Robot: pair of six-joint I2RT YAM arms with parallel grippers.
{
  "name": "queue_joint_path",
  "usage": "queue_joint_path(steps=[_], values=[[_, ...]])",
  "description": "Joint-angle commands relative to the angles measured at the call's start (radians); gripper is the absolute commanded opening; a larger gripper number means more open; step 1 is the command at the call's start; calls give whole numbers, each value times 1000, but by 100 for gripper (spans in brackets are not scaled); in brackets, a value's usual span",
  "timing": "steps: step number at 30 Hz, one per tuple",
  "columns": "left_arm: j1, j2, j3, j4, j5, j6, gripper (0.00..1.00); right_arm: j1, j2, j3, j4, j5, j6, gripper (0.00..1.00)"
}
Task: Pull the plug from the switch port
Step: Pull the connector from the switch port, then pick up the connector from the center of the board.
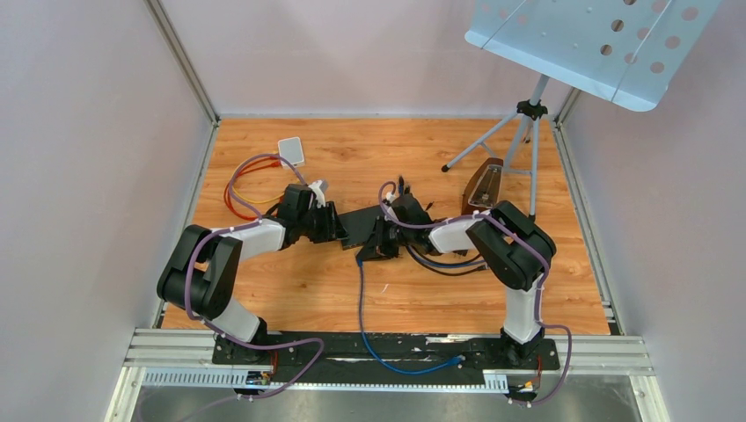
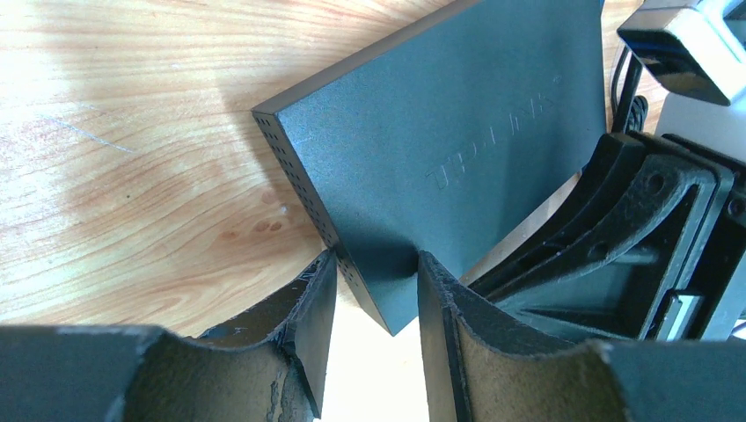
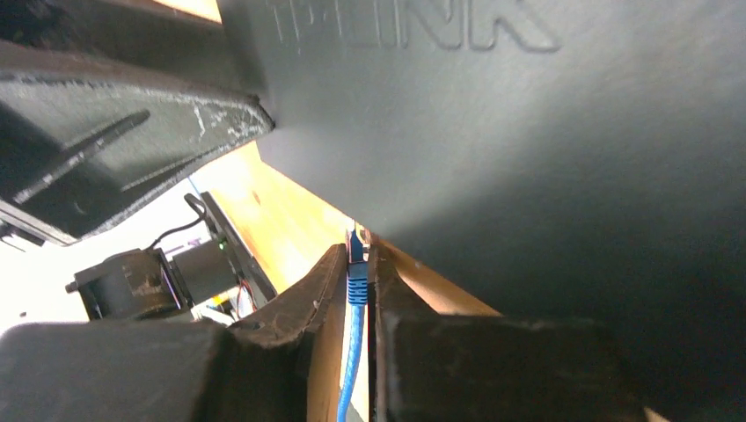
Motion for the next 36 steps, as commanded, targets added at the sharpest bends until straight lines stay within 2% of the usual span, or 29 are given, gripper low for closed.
queue_joint_path(steps=[1,7,8,9,10,12,14,18,20,28,33,36], values=[[-12,-3,-14,-27,14,2,46,12,39,-9,-126,-31,-100,0],[-12,-23,-15,-38,-3,1,48,12,-15,18,-189,-19,-171,2],[-12,-27,-17,-38,-7,1,49,13,-24,31,-212,-16,-188,11],[-12,-40,-19,-38,-17,0,50,14,-35,44,-240,-11,-204,25],[-12,-47,-21,-40,-21,-3,52,17,-48,56,-256,1,-222,35],[-12,-77,-24,-47,-32,-11,54,28,-82,72,-330,38,-258,45],[-12,-114,-25,-49,-53,-15,58,42,-119,91,-388,93,-284,48],[-12,-214,-27,-120,-144,-21,67,70,-181,95,-467,176,-295,48],[-12,-275,-37,-150,-239,-31,72,99,-194,99,-504,206,-293,48],[-12,-506,-53,-292,-511,-88,88,254,-150,160,-608,286,-253,43],[-12,-604,-69,-368,-643,-129,94,331,-66,270,-777,451,-230,36],[-12,-635,-76,-394,-683,-150,98,358,-51,303,-837,533,-228,26]])
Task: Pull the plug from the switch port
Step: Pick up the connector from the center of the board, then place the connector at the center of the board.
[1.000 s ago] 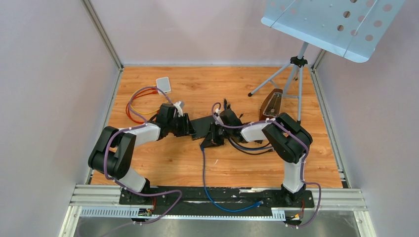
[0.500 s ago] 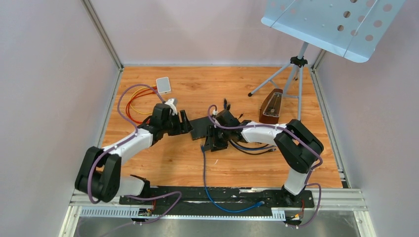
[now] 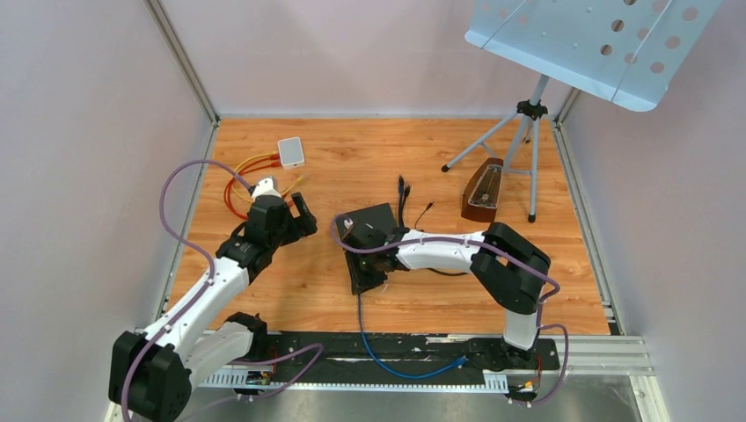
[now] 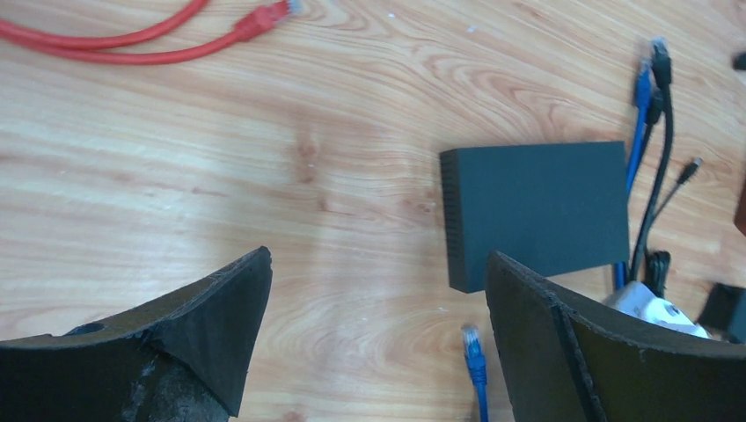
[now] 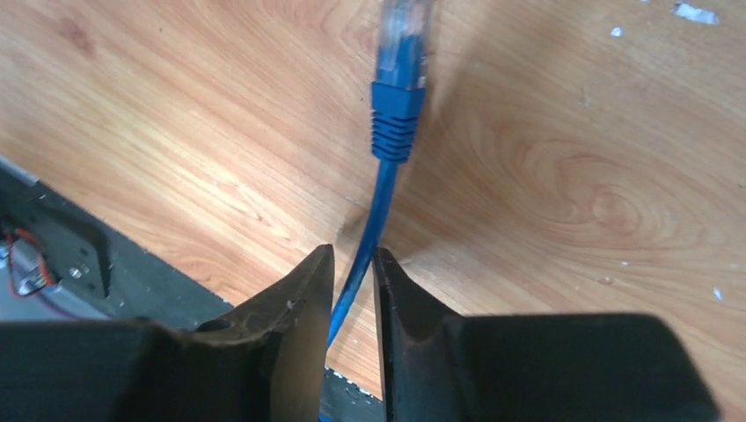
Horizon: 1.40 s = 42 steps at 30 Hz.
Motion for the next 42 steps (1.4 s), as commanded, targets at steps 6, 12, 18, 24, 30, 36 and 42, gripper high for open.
queue_joint_path(steps=[6,12,18,24,30,36,42], values=[[-4,-69,-11,-94,-169,-79,100,33,-53,45,-138,229,-6,0],[-4,-51,-5,-92,-165,-83,100,2,-236,75,-152,238,-70,0],[-4,-33,-4,-79,-148,-83,100,-155,-518,112,-153,99,-71,0],[-4,-8,-3,-52,-120,-79,100,-326,-712,191,-110,-18,-141,0],[-4,31,14,-35,-88,-70,100,-370,-778,305,-196,127,-266,0],[-4,66,29,-16,-62,-51,100,-373,-790,381,-315,306,-340,0],[-4,137,61,-1,-4,-9,100,-412,-697,361,-391,395,-396,0]])
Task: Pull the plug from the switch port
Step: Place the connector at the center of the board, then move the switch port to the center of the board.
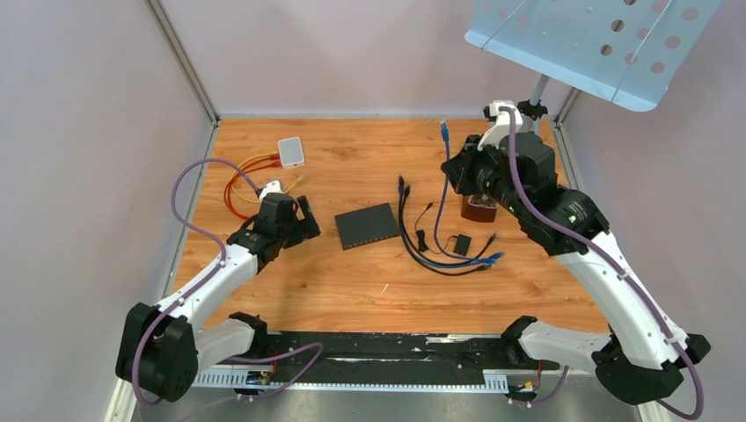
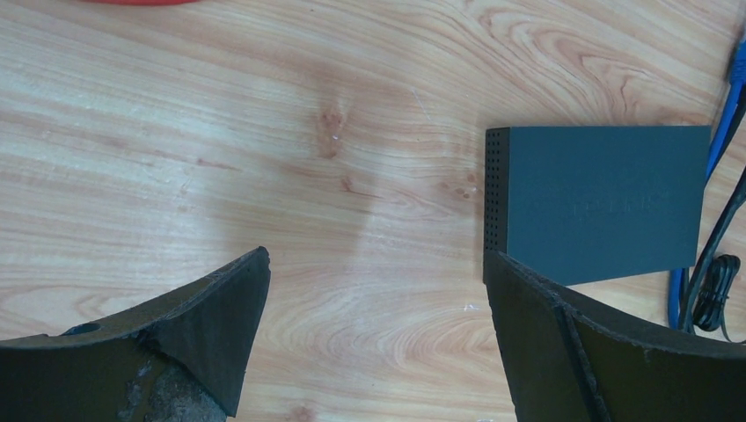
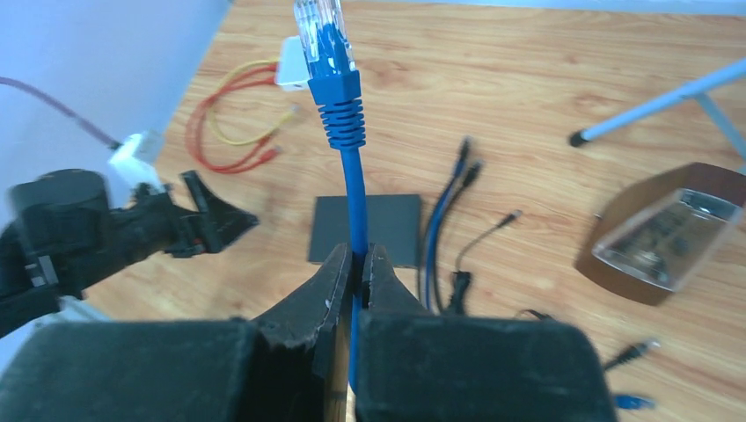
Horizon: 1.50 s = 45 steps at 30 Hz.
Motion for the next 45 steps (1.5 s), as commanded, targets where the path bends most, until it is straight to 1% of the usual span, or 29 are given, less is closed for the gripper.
queue_joint_path(steps=[1,2,6,8,9,12,16,19,20,23,25,27,28,30,34,38,41,45], values=[[-4,56,65,47,45,43,100,-53,100,-6,-81,89,-69,0],[-4,65,69,46,58,45,100,-74,133,-23,-77,72,-70,0],[-4,106,79,56,107,56,100,-158,290,-71,-34,-94,-78,0],[-4,123,75,72,137,58,100,-184,380,-71,-11,-128,-64,0],[-4,131,73,79,156,60,100,-194,423,-70,8,-178,-64,0],[-4,148,72,100,188,64,100,-220,563,-21,33,-232,-34,0],[-4,168,84,105,213,75,100,-253,728,73,66,-359,31,1],[-4,184,90,110,251,85,100,-261,810,127,83,-392,67,4],[-4,187,91,112,258,88,100,-263,829,136,87,-377,74,8],[-4,203,89,115,285,101,100,-278,854,151,91,-368,94,23],[-4,213,86,123,297,108,100,-281,839,138,99,-361,100,32],[-4,224,84,136,307,114,100,-282,806,111,118,-364,99,43],[-4,236,86,141,313,116,100,-281,786,93,127,-367,97,44],[-4,264,99,159,342,125,99,-281,749,50,151,-398,93,45],[-4,339,140,186,387,132,94,-278,712,-22,209,-527,89,44],[-5,405,167,219,455,129,85,-257,731,-61,259,-590,92,41],[-4,434,177,246,481,127,81,-240,785,-39,242,-559,113,38],[-4,489,206,243,503,153,75,-238,799,-52,242,-528,133,39]])
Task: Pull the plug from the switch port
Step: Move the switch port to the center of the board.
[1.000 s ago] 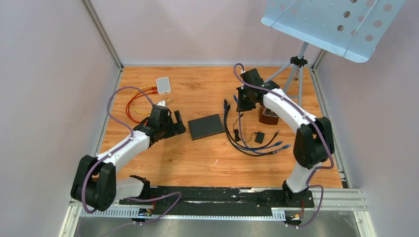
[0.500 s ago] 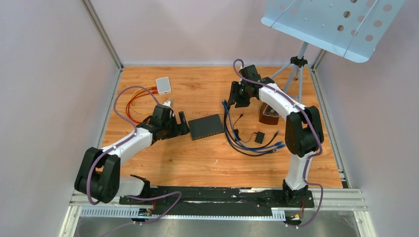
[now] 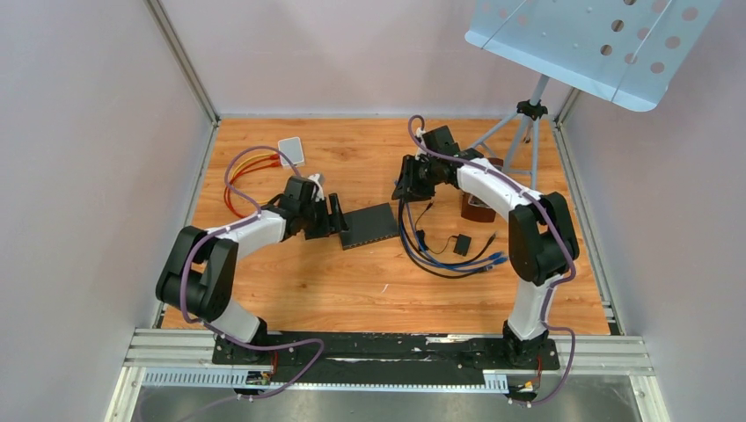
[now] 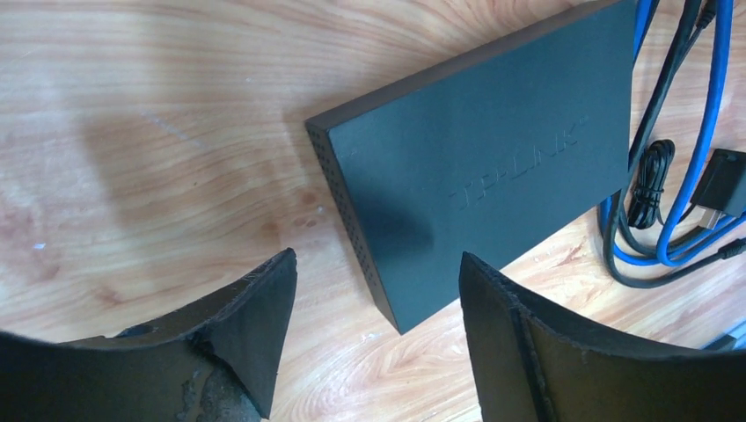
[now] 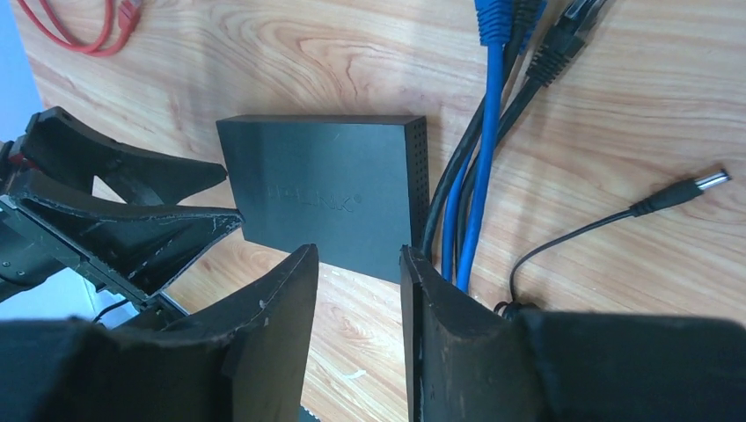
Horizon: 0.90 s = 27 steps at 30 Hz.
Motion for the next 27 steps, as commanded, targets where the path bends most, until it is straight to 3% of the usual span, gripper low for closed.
queue_joint_path(steps=[1,12,19,24,27], values=[[-3,57,64,45,61,48,73,7,16,-6,44,10,28,39],[-14,264,235,31,180,138,65,-1,-78,-125,52,172,29,38],[-124,368,351,3,177,93,63,-7,-198,-220,72,240,52,39],[-148,338,302,51,118,-1,70,-7,-262,-245,76,231,51,41],[-142,270,279,-4,31,27,77,-8,-286,-251,75,219,49,42]])
